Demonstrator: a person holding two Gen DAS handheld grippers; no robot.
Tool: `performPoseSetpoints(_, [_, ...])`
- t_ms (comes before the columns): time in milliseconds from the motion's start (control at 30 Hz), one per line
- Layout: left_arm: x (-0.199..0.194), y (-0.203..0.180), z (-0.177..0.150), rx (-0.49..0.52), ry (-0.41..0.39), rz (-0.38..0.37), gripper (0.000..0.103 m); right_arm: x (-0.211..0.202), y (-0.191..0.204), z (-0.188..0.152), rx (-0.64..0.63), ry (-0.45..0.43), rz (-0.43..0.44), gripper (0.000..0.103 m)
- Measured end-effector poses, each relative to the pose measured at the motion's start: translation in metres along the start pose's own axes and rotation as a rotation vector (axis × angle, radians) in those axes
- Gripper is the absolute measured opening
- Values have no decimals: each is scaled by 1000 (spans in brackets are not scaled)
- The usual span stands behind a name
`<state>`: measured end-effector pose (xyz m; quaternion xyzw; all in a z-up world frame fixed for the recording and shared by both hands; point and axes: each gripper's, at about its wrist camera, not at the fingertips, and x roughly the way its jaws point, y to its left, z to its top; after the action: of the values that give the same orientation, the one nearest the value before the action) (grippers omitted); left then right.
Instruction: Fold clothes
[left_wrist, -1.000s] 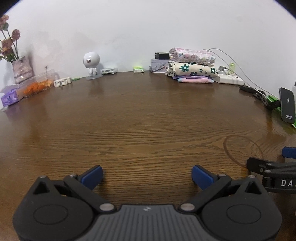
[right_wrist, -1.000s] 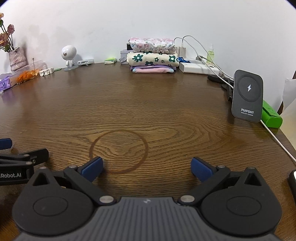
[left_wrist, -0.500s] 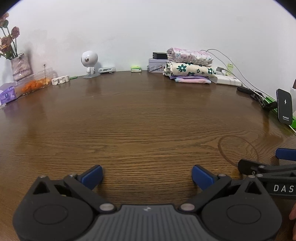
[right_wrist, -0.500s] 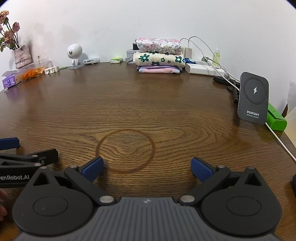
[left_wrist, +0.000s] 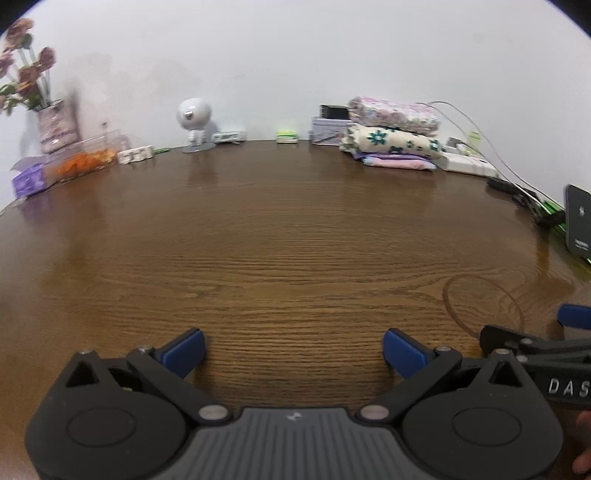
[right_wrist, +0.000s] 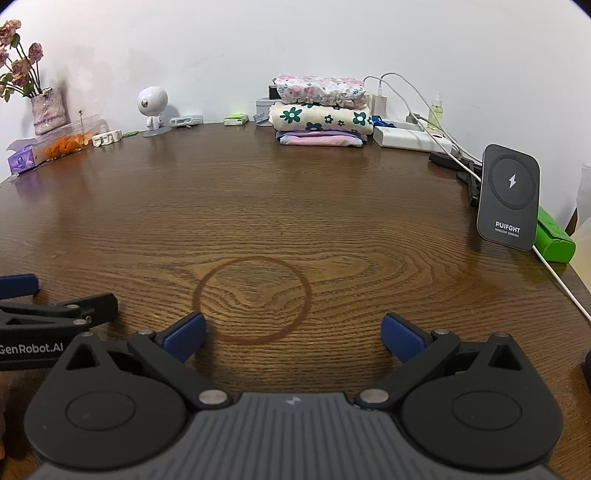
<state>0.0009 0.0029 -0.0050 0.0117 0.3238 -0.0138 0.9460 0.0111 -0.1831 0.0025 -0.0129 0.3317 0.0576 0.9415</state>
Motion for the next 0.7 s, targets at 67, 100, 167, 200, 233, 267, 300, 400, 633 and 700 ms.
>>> performPoseSetpoints(67, [0, -1, 0, -6, 0, 8, 103, -1, 1, -1, -2, -1, 0, 102])
performPoseSetpoints(100, [0, -1, 0, -10, 0, 12, 103, -1, 1, -1, -4, -1, 1, 103])
performPoseSetpoints(167, [0, -1, 0, -16, 0, 20, 103, -2, 1, -2, -7, -3, 4, 103])
performPoseSetpoints(200, [0, -2, 0, -19, 0, 23, 103, -2, 0, -2, -7, -2, 6, 103])
performPoseSetpoints(233, [0, -2, 0, -23, 0, 27, 103, -2, 0, -2, -7, -3, 6, 103])
performPoseSetpoints(267, [-1, -2, 0, -26, 1, 31, 103, -2, 0, -2, -7, -3, 6, 103])
performPoseSetpoints(300, [-1, -2, 0, -25, 1, 30, 103, -2, 0, -2, -7, -3, 7, 102])
performPoseSetpoints(400, [-1, -3, 0, -22, 1, 26, 103, -2, 0, -2, -8, -3, 8, 102])
performPoseSetpoints(633, [-2, -3, 0, -21, 2, 27, 103, -2, 0, -1, -11, -3, 11, 103])
performPoseSetpoints(700, [-2, -3, 0, -21, 2, 27, 103, -2, 0, -1, -11, -3, 11, 102])
